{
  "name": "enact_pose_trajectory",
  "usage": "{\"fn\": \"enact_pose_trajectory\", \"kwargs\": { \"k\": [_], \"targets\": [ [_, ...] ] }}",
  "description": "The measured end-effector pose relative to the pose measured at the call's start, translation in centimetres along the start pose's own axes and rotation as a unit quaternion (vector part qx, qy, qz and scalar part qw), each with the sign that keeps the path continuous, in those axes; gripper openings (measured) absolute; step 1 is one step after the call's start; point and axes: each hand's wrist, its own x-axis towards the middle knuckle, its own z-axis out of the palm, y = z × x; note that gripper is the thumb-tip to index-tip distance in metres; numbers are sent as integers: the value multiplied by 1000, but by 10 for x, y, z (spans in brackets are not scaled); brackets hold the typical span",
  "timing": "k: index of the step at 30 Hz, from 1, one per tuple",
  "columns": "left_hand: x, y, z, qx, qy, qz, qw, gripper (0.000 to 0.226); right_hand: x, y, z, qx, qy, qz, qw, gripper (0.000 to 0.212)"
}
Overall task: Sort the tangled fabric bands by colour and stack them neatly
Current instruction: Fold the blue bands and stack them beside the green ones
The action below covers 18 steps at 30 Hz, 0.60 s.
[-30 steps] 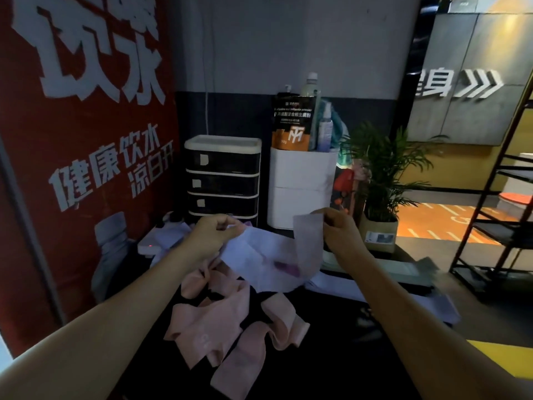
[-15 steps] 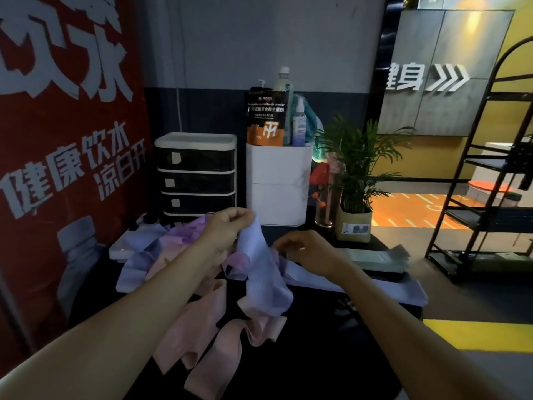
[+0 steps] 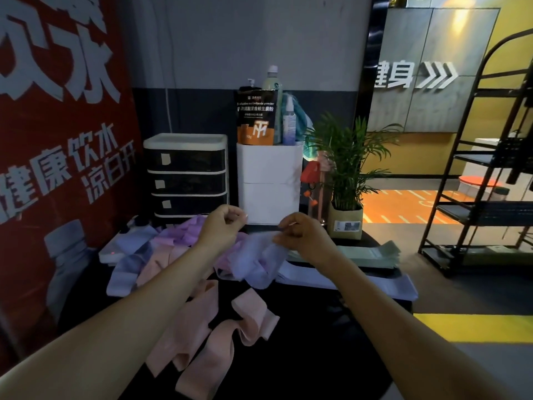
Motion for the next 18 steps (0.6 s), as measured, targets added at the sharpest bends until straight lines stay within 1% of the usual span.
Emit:
{"fn": "enact_pose_trajectory", "kwargs": {
  "k": [2, 4, 6, 7, 9, 13, 16, 18],
  "targets": [
    [-7, 8, 2, -4, -29, 37, 999, 9, 4, -7, 0, 40, 18, -7, 999, 23],
    [-16, 17, 3, -3, -84, 80, 993, 8, 7, -14, 1, 48, 35, -17, 998, 20],
    [-22, 22, 2, 23, -139, 110, 984, 6, 11, -17, 3, 51, 35, -29, 998, 14],
    [-23, 22, 2, 46, -150, 120, 980, 9, 12, -19, 3, 50, 29, -35, 998, 12],
    [-21, 22, -1, 75, -138, 138, 978, 16, 16, -22, 2, 32, 24, -54, 998, 17],
    [-12, 32, -1, 85, -98, 166, 978, 10, 21, -34, 0, -27, 32, -92, 995, 21],
    [-5, 45, 0, 112, -81, 196, 971, 7, 21, -41, -4, -95, 30, -126, 987, 14],
    [-1, 54, 1, 118, -78, 217, 966, 4, 19, -43, -7, -121, 21, -124, 985, 7]
  ]
}}
